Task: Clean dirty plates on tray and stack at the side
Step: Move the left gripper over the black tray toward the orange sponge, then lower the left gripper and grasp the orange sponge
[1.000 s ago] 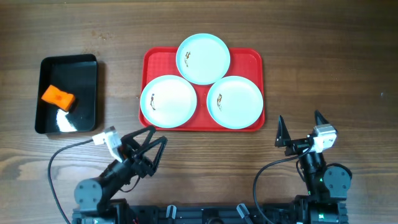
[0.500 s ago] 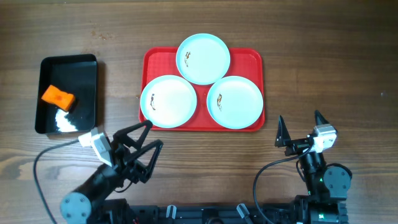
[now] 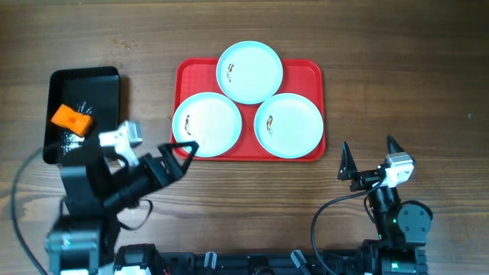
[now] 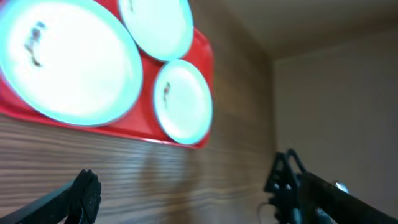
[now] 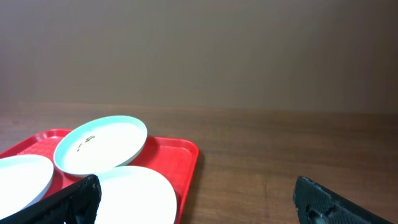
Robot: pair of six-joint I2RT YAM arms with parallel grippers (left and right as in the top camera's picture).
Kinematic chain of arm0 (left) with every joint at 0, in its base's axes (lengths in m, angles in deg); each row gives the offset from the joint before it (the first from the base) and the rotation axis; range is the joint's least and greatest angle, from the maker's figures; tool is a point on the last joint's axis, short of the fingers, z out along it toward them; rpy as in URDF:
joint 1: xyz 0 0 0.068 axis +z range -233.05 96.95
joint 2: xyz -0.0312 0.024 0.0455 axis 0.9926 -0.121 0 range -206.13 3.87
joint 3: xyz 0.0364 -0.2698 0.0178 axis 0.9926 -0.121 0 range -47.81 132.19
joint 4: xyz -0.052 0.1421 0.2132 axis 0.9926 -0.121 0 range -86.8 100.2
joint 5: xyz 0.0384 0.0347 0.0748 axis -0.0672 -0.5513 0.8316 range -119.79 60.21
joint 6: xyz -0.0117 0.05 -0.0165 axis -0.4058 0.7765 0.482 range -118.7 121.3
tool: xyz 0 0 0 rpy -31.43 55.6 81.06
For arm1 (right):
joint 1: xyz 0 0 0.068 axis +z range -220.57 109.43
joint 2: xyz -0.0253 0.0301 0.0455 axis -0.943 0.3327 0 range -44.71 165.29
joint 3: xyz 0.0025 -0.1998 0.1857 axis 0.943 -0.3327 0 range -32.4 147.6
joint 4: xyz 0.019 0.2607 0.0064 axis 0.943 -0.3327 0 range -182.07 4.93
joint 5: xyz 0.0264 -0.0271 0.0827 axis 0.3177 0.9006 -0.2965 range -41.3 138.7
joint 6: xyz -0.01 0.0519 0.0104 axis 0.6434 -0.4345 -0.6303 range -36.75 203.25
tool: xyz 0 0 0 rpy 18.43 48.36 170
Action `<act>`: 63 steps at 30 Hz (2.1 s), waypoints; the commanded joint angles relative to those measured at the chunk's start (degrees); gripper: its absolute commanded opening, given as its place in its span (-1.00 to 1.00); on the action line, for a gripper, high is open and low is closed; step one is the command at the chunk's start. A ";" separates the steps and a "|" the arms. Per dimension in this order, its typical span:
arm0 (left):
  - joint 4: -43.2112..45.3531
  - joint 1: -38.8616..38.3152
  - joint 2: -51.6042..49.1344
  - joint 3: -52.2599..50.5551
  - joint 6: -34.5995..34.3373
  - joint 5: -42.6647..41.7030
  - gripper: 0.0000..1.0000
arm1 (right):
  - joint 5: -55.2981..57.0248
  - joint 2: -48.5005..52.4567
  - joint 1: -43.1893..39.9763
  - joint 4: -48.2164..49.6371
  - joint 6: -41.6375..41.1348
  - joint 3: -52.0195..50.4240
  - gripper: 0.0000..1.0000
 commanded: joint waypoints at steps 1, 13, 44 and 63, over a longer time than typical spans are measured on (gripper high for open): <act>-2.19 -0.22 -3.96 7.85 7.72 5.07 1.00 | 0.79 -0.31 -0.22 0.20 0.98 -0.15 1.00; -1.36 -0.22 -6.58 10.51 1.38 2.40 0.99 | 0.79 -0.31 -0.22 0.20 0.96 -0.15 0.99; -16.37 17.92 -72.57 49.68 -8.04 54.95 1.00 | 0.79 -0.20 -0.22 0.20 0.98 -0.15 0.99; -11.74 22.45 -85.68 49.66 -0.63 49.29 0.97 | 0.79 -0.17 -0.22 0.20 0.96 -0.15 1.00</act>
